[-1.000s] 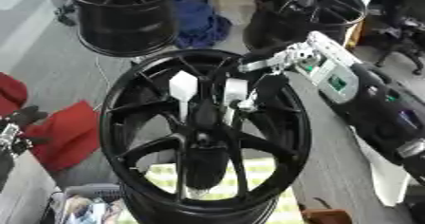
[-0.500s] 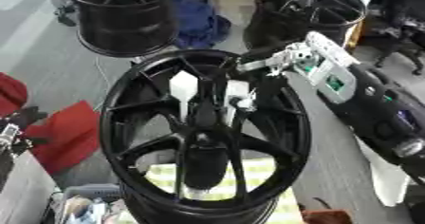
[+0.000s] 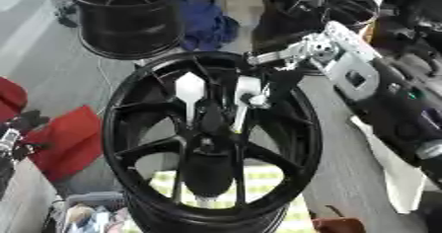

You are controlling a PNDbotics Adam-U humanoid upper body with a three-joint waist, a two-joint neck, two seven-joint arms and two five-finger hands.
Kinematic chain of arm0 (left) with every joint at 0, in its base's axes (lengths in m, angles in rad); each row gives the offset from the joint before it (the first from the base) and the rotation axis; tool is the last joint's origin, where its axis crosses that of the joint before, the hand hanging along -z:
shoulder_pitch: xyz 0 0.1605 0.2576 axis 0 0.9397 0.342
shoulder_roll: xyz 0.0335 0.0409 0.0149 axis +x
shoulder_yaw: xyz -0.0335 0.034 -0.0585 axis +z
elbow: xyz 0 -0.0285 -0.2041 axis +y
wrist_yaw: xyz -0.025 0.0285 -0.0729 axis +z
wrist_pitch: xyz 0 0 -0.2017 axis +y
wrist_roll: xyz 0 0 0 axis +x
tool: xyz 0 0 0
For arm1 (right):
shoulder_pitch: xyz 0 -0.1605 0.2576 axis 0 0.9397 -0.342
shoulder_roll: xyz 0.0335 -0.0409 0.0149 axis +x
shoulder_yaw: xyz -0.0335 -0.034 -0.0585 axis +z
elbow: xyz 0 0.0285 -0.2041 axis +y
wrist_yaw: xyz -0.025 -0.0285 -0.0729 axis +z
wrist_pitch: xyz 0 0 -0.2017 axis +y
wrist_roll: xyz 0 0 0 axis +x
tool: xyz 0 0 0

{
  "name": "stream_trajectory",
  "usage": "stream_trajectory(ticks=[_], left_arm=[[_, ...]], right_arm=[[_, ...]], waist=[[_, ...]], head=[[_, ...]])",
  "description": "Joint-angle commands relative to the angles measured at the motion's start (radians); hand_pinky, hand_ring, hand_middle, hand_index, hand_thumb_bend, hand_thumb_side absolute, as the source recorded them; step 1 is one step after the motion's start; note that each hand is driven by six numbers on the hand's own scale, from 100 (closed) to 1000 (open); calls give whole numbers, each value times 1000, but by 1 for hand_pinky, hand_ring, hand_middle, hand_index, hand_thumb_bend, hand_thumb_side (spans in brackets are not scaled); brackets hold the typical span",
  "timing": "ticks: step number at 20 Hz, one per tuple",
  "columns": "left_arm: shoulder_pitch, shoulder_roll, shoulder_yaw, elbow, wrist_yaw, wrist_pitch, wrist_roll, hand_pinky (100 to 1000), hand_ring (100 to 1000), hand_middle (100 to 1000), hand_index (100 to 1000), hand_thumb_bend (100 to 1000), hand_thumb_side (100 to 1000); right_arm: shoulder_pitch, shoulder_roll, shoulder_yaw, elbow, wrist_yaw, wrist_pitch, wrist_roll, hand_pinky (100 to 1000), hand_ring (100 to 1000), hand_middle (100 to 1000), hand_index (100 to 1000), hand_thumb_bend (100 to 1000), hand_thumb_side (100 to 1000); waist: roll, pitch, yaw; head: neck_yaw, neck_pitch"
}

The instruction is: Pull the pin out of the wheel hub.

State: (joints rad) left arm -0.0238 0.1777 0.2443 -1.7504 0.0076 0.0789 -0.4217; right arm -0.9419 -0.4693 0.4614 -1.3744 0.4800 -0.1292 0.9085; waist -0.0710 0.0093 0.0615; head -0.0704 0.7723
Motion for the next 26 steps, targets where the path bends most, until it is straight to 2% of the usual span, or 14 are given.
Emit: stream_trajectory(ticks=[1,4,7,9,10,11,12,13,16,17,19,21,23,26], left_arm=[[-2,23,4,-12,-3,0,1,719,1000,783,882,100,751],[0,27,7,-12,-3,0,4,719,1000,784,882,100,751],[-2,29,9,-13,-3,1,6,719,1000,784,882,100,752],[-2,30,11,-13,-3,1,8,719,1000,784,882,100,751],[-3,31,13,-14,-4,0,10,719,1000,784,882,100,751],[-3,31,15,-14,-4,0,12,719,1000,784,882,100,751],[-5,31,16,-15,-4,0,14,719,1000,784,882,100,751],[-6,31,18,-16,-4,-1,16,719,1000,784,882,100,750],[-10,28,25,-18,-3,-1,23,719,1000,784,882,100,750],[-11,26,27,-18,-3,-1,25,719,1000,784,882,100,750],[-13,23,30,-19,-4,-1,28,719,1000,784,882,100,750],[-13,23,32,-19,-4,-2,31,719,1000,784,882,100,750],[-12,24,34,-19,-4,-3,34,719,1000,784,882,100,749],[-13,22,30,-16,-2,-4,31,719,1000,784,882,100,750]], right_arm=[[-38,-95,-47,-62,-55,24,-6,664,647,606,826,100,428],[-18,-197,-99,-137,-135,58,-39,660,633,596,825,100,422],[76,-323,-183,-241,-220,78,-110,655,612,577,823,100,411],[178,-406,-258,-305,-241,109,-179,651,603,569,821,100,406],[250,-441,-303,-340,-255,116,-225,649,597,567,820,100,300],[328,-470,-350,-365,-262,129,-273,648,594,564,820,100,288],[408,-489,-394,-395,-263,134,-320,648,594,563,820,100,403],[496,-495,-439,-417,-255,141,-364,646,590,560,821,100,405],[739,-431,-561,-454,-198,177,-484,667,606,585,862,100,431],[810,-378,-602,-448,-174,196,-520,765,731,732,928,100,492],[927,-247,-694,-408,-113,246,-610,844,818,832,957,145,548],[989,-131,-767,-362,-56,295,-724,873,849,864,961,192,579],[1013,-31,-822,-325,-50,330,-877,868,839,860,950,182,574],[1001,54,-822,-289,-106,316,-1115,814,784,816,927,123,546]], waist=[[1,-18,-7],[-3,-19,-19],[-5,-17,-32],[-5,-15,-38],[-4,-14,-41],[-4,-12,-44],[-3,-11,-45],[-1,-8,-48],[2,-1,-54],[4,1,-57],[8,5,-60],[11,7,-62],[15,7,-64],[20,4,-64]], head=[[10,-2],[19,-2],[25,-2],[27,-2],[29,-2],[32,-2],[34,-2],[38,-2],[47,-2],[50,-2],[58,-2],[62,-2],[64,-2],[60,-2]])
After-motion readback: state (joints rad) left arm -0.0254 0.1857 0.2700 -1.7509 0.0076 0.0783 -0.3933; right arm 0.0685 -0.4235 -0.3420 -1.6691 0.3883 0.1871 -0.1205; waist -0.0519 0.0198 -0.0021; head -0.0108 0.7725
